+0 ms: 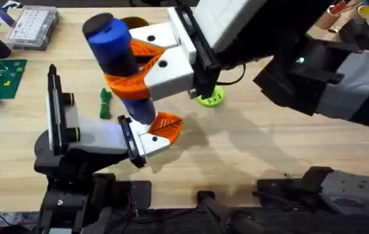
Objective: Pick up the gripper from the table and insert it into the empty holder that is missing its gripper. Then pick up a screw, insert it into the mounting hole, and use the screwdriver to tighten it. Finally, clean up the table by picking up the vegetable and placing it into the bucket.
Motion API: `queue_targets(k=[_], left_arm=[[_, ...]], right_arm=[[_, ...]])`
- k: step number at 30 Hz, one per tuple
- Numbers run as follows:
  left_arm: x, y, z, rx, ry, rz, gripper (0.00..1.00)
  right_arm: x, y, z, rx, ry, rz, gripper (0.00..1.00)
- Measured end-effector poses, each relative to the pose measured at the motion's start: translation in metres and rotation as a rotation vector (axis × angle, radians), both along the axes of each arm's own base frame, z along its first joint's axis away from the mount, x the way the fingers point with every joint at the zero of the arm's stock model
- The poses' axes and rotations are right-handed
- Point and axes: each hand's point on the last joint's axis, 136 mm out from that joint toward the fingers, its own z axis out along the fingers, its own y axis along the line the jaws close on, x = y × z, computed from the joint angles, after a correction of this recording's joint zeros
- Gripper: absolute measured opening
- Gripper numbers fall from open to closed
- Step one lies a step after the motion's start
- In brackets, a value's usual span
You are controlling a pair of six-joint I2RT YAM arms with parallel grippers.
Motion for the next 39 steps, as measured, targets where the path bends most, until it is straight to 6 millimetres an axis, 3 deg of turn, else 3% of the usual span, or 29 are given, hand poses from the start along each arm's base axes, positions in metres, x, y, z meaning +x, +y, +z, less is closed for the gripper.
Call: queue_targets(k=[23,32,39], left_arm=[[0.000,0.000,0.000,-0.003,0.011,0.002,0.016],[0.000,0.000,0.000,-0.004,0.011,-0.002,0.016],[-0.001,-0.001,0.000,-0.003,0.008,-0.007,0.016]], right_arm=[[0.000,0.014,-0.003,-0.014,0.031,-0.060,0.042],[-0.001,0.005,0.000,-0.030,0.025,-0.122,0.042],[-0.011,-0.010,-0.001,0.059,-0.031,-0.152,0.043]])
